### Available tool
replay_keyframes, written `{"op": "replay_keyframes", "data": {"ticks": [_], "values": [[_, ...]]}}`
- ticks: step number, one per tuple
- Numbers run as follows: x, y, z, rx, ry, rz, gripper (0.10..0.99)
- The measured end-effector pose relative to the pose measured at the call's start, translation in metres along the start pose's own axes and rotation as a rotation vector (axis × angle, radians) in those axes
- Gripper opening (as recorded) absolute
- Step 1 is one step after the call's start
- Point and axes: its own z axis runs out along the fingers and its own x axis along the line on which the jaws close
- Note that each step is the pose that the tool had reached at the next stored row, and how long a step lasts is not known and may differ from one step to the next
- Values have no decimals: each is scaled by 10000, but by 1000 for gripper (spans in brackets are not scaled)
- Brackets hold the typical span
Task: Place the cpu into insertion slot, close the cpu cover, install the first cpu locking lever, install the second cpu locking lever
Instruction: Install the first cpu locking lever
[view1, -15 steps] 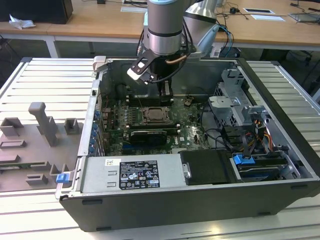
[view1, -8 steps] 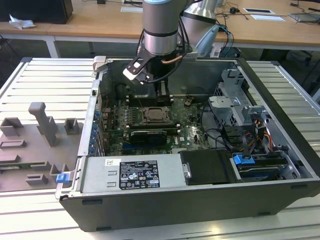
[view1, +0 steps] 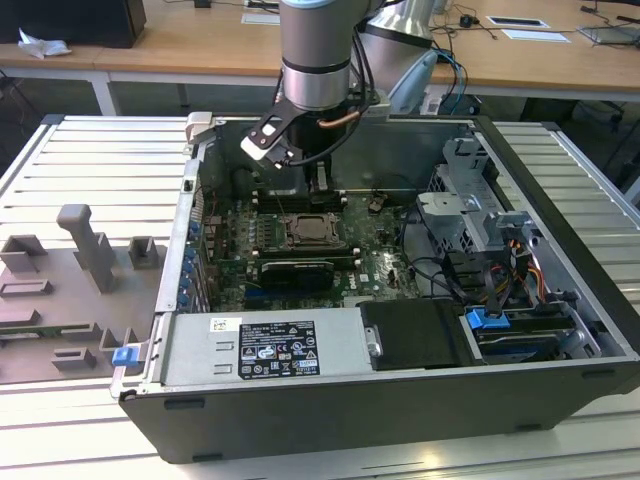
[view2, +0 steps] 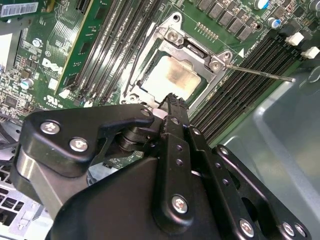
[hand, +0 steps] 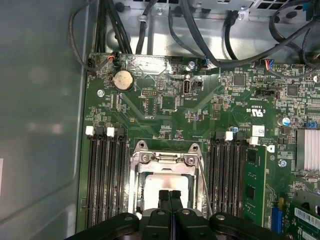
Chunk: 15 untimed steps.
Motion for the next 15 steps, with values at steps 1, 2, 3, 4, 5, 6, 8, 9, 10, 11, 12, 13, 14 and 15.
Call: {"op": "replay_keyframes", "data": {"ticks": [1,2,3,4,5,6,8,9,10,11,12,13,14,15], "values": [[0,0,-2,1,-12,0,106],[0,0,-7,3,-28,-1,106],[1,2,-31,1,-51,-3,106],[1,4,-64,5,-79,-5,106],[1,7,-103,4,-87,-6,106],[1,10,-155,4,-91,-5,106],[1,13,-195,5,-94,-5,106],[1,14,-213,5,-94,-5,106],[1,15,-226,5,-94,-5,106],[1,17,-254,3,-93,-5,106],[1,17,-264,4,-93,-5,106],[1,18,-266,3,-91,-5,106],[1,18,-276,5,-94,-5,106],[1,19,-289,4,-93,-4,106]]}}
